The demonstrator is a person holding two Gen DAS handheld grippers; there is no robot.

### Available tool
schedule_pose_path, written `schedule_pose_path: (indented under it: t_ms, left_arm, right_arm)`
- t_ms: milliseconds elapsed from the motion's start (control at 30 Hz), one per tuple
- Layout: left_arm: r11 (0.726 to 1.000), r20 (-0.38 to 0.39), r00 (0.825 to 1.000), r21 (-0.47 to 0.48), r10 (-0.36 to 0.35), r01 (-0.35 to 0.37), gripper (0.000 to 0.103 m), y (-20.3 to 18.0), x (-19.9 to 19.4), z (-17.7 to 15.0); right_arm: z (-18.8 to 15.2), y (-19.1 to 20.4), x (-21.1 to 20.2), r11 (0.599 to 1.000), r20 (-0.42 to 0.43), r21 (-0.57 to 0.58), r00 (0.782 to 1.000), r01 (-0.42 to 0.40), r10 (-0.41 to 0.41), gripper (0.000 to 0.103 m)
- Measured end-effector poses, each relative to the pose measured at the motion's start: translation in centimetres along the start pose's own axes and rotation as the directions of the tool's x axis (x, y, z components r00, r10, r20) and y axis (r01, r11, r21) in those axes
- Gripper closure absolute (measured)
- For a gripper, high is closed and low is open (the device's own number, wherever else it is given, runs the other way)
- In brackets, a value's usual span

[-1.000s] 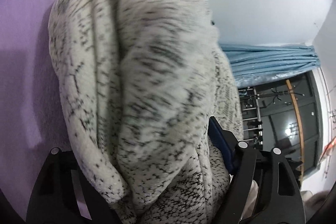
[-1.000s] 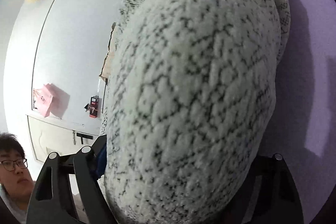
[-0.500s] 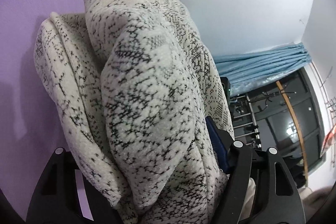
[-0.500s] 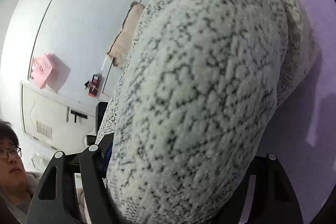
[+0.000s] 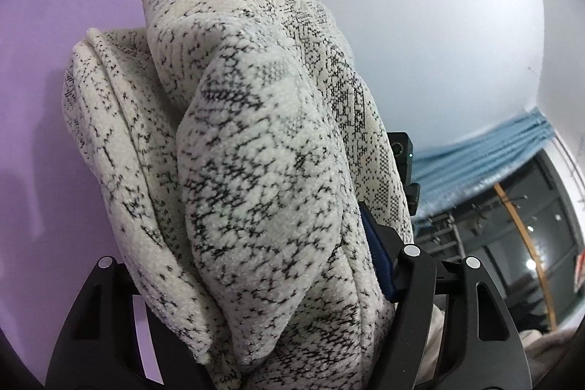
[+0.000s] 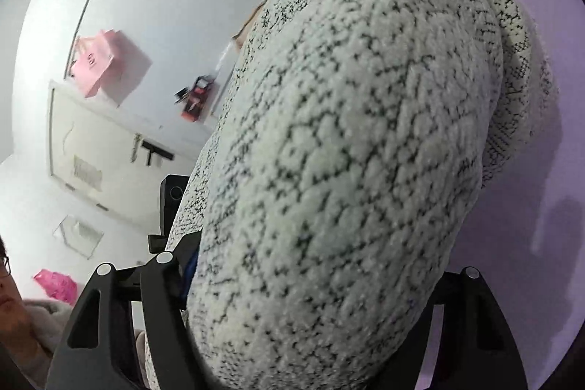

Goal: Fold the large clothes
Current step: 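Grasp the folded hoodie bundle with both grippers and lift it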

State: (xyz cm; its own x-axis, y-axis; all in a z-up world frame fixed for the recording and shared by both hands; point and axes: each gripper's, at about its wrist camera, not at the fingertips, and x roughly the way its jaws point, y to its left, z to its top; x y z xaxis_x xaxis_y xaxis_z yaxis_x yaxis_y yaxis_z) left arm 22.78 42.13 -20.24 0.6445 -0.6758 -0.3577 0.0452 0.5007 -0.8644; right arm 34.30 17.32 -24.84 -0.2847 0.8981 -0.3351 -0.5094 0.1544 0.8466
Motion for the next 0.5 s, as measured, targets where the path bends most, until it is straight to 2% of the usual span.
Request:
schedule_pose_path:
  t_ms: [33, 67, 167, 267, 333, 400, 433, 500]
  left_arm:
    - [1.000, 0.014, 1.000, -0.002, 0.011, -0.011, 0.036, -0.1, -0.7, 0.2]
    - [1.000, 0.036, 0.999, -0.008, 0.028, -0.027, 0.036, 0.3, -2.3, 0.5]
    - [0.998, 0.086, 0.994, -0.024, 0.067, -0.065, 0.036, 2.0, -7.1, 1.5]
    - [0.995, 0.120, 0.988, -0.056, 0.093, -0.087, 0.036, 4.0, -9.6, 1.0]
    - [0.992, 0.123, 0.986, -0.076, 0.108, -0.099, 0.036, 5.7, -10.0, 0.5]
    - [0.986, 0.112, 0.986, -0.124, 0.121, -0.107, 0.036, 8.9, -9.9, -0.4]
    - [0.984, 0.101, 0.987, -0.138, 0.126, -0.112, 0.036, 9.9, -9.7, -0.9]
    - [0.968, 0.058, 0.987, -0.210, 0.149, -0.134, 0.036, 14.3, -8.1, -2.5]
  right_arm:
    - [0.8, 0.7, 2.2, 1.000, -0.017, -0.012, 1.000, -0.020, 0.020, 0.033]
    - [1.4, 0.3, 1.8, 1.000, -0.010, -0.009, 1.000, -0.014, 0.014, 0.033]
    - [3.4, 1.2, 6.5, 0.998, -0.050, -0.025, 0.997, -0.053, 0.052, 0.033]
    - [4.9, 1.0, 10.3, 0.997, -0.064, -0.018, 0.996, -0.068, 0.067, 0.033]
    - [5.1, -0.1, 13.5, 0.997, -0.083, 0.002, 0.993, -0.084, 0.083, 0.033]
    - [4.8, -2.0, 15.3, 0.996, -0.103, 0.033, 0.991, -0.080, 0.083, 0.033]
    - [4.3, -3.6, 16.9, 0.996, -0.118, 0.064, 0.990, -0.069, 0.076, 0.033]
    - [3.8, -6.0, 19.6, 0.995, -0.147, 0.099, 0.989, -0.013, 0.027, 0.033]
